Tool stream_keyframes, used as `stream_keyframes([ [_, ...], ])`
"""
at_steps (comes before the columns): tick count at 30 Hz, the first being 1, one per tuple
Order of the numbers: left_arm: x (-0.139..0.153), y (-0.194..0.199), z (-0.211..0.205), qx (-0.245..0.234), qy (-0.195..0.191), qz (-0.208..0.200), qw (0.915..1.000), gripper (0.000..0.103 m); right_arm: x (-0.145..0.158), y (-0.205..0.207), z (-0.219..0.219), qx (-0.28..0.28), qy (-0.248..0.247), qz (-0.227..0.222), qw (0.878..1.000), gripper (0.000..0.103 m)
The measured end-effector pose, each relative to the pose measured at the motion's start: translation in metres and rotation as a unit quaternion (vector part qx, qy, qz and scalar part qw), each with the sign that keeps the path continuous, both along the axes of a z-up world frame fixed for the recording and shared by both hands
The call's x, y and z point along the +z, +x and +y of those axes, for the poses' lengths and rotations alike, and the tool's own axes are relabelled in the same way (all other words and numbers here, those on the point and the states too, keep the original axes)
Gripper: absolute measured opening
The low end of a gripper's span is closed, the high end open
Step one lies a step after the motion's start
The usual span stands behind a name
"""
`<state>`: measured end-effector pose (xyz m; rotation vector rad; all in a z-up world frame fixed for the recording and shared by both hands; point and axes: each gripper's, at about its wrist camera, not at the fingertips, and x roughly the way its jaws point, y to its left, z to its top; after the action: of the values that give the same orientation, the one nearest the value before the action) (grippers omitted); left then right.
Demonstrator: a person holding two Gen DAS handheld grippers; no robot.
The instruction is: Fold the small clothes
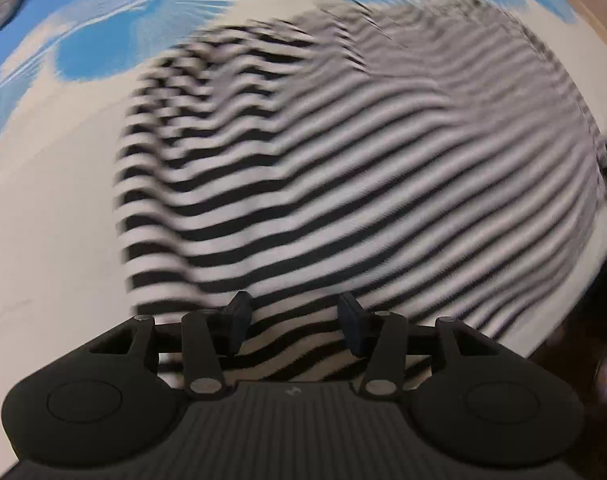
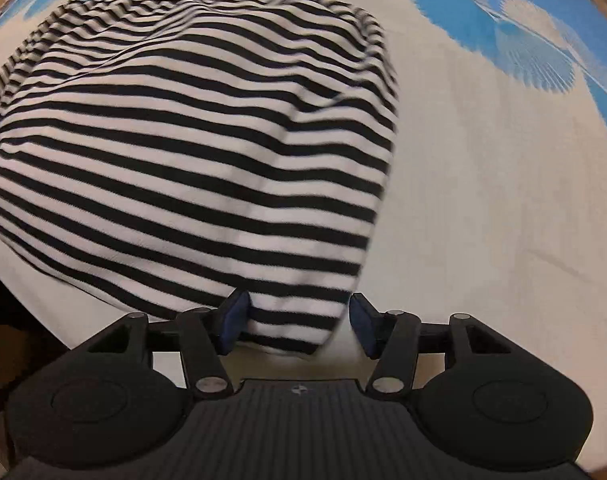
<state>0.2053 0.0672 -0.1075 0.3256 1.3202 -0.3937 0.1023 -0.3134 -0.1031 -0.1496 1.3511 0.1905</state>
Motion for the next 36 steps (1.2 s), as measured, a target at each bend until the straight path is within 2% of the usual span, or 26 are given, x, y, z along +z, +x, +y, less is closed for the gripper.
stream_keyframes([
  [2, 0.010, -0.006, 0.000, 0.000, 0.020, -0.028, 0.9994, 0.053, 0.001, -0.005, 0.001, 0.008, -0.011, -0.002, 1.000, 0.055],
  [3, 0.018, -0.009, -0.001, 0.005, 0.012, -0.043, 0.9990, 0.053, 0.003, -0.007, 0.002, 0.011, -0.017, -0.004, 1.000, 0.054],
  [5, 0.036, -0.011, -0.006, 0.014, -0.024, -0.071, 0.9971, 0.053, 0.009, -0.009, 0.005, 0.012, -0.020, -0.012, 1.000, 0.043],
  [7, 0.052, -0.013, -0.012, 0.037, -0.055, -0.105, 0.9922, 0.053, 0.022, -0.004, 0.014, 0.012, -0.014, -0.048, 0.999, 0.042],
  [9, 0.060, -0.010, -0.018, 0.056, -0.085, -0.118, 0.9877, 0.053, 0.045, -0.004, 0.026, 0.003, 0.020, -0.108, 0.994, 0.042],
  [11, 0.065, -0.013, -0.025, 0.060, -0.099, -0.113, 0.9869, 0.053, 0.062, -0.002, 0.045, 0.004, 0.058, -0.158, 0.986, 0.045],
  [14, 0.058, -0.016, -0.027, 0.056, -0.070, -0.106, 0.9903, 0.053, 0.072, 0.004, 0.083, 0.017, 0.120, -0.191, 0.974, 0.046],
  [16, 0.058, -0.014, -0.017, 0.069, -0.068, -0.108, 0.9894, 0.053, 0.066, 0.007, 0.109, 0.043, 0.135, -0.185, 0.972, 0.046],
  [18, 0.064, -0.011, -0.007, 0.090, -0.091, -0.116, 0.9850, 0.053, 0.052, 0.011, 0.139, 0.079, 0.128, -0.172, 0.974, 0.046],
  [20, 0.082, -0.016, 0.006, 0.105, -0.113, -0.132, 0.9792, 0.053, 0.029, 0.018, 0.160, 0.101, 0.094, -0.137, 0.981, 0.046],
  [21, 0.095, -0.021, 0.012, 0.108, -0.118, -0.146, 0.9763, 0.053, 0.010, 0.024, 0.168, 0.109, 0.061, -0.105, 0.987, 0.046],
  [22, 0.108, -0.027, 0.021, 0.109, -0.121, -0.171, 0.9717, 0.053, -0.001, 0.023, 0.173, 0.116, 0.033, -0.084, 0.989, 0.047],
  [23, 0.118, -0.032, 0.028, 0.111, -0.122, -0.195, 0.9668, 0.053, -0.008, 0.023, 0.175, 0.121, 0.012, -0.081, 0.989, 0.051],
  [25, 0.137, -0.043, 0.047, 0.123, -0.135, -0.237, 0.9542, 0.053, -0.002, 0.029, 0.173, 0.100, 0.021, -0.078, 0.992, 0.051],
  [27, 0.145, -0.050, 0.064, 0.151, -0.165, -0.251, 0.9418, 0.053, 0.014, 0.030, 0.169, 0.074, 0.060, -0.090, 0.991, 0.051],
  [28, 0.145, -0.052, 0.072, 0.169, -0.177, -0.254, 0.9359, 0.053, 0.022, 0.027, 0.171, 0.078, 0.079, -0.101, 0.989, 0.051],
  [30, 0.139, -0.051, 0.078, 0.187, -0.172, -0.242, 0.9366, 0.053, 0.028, 0.020, 0.179, 0.100, 0.110, -0.098, 0.984, 0.052],
  [31, 0.138, -0.050, 0.080, 0.193, -0.168, -0.240, 0.9365, 0.053, 0.021, 0.015, 0.186, 0.116, 0.111, -0.076, 0.984, 0.053],
  [32, 0.137, -0.048, 0.082, 0.197, -0.167, -0.236, 0.9368, 0.053, 0.010, 0.009, 0.194, 0.135, 0.085, -0.058, 0.986, 0.053],
  [34, 0.133, -0.046, 0.086, 0.202, -0.161, -0.225, 0.9395, 0.053, -0.003, -0.004, 0.210, 0.175, 0.016, -0.070, 0.982, 0.060],
  [36, 0.132, -0.044, 0.092, 0.210, -0.156, -0.218, 0.9402, 0.053, 0.003, -0.005, 0.220, 0.158, 0.002, -0.083, 0.984, 0.060],
])
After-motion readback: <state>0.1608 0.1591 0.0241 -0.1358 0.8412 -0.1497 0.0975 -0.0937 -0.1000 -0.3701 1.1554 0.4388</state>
